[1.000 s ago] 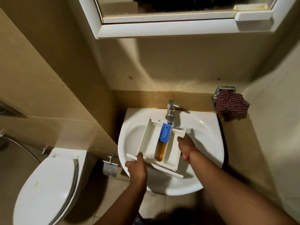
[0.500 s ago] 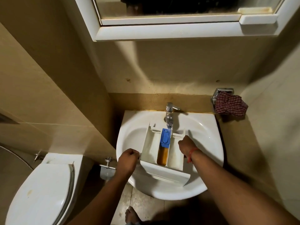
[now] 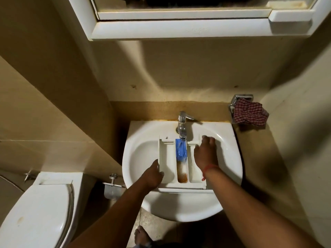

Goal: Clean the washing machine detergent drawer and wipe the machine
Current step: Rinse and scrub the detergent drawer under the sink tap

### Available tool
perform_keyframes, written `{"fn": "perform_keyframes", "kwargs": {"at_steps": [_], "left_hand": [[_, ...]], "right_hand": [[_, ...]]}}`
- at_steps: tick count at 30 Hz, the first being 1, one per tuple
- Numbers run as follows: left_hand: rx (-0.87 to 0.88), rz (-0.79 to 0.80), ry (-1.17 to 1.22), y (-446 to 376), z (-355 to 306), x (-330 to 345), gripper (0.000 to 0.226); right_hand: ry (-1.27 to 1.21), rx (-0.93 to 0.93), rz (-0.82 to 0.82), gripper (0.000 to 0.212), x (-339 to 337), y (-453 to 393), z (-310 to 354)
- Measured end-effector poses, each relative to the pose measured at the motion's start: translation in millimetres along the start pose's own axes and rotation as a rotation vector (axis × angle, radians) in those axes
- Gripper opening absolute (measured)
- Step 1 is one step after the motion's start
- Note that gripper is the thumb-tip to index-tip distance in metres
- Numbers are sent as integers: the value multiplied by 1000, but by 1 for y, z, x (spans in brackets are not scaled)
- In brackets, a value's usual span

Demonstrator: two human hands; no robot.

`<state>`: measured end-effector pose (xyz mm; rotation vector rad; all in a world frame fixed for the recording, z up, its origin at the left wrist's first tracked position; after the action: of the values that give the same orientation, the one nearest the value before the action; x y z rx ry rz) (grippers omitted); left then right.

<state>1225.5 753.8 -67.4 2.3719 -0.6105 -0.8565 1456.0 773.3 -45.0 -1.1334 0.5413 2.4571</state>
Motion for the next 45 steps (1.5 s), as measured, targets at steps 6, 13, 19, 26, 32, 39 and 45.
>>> {"fn": "perform_keyframes", "kwargs": {"at_steps": [6,13,19,26,32,39,45], "left_hand": [[26,23,-2,-3,1,1,45],[48,-4,-6,-5,1,2,41],[51,1,3,-6,3,3,42],[52,17,-33,-6,3,3,45],[51,16,7,-6,5,4,44],[47,13,-13,-5,2,3,44],[34,27,23,-8,8,4,44]], "right_hand": [[235,-447,239,28,32,76,47],[354,-285,506,41,56,80,54],[465,-228,721,42,72,97,41],[562,-135,765,56,75,90,49],[613,-157,840,45,73,99,51],[555,-143,737,47,68,93,55],[599,-172,791,35,73,102,51]]}}
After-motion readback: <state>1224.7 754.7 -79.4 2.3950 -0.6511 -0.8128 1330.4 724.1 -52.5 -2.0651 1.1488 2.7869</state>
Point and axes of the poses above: each hand's wrist, its own y-axis away from the middle knuckle, its own x-axis out of the palm, z = x × y, the point moved 7 cm from there along -y, towards the middle knuckle, and after that the axes turned 2 degrees about -y, right-handed, at the moved point
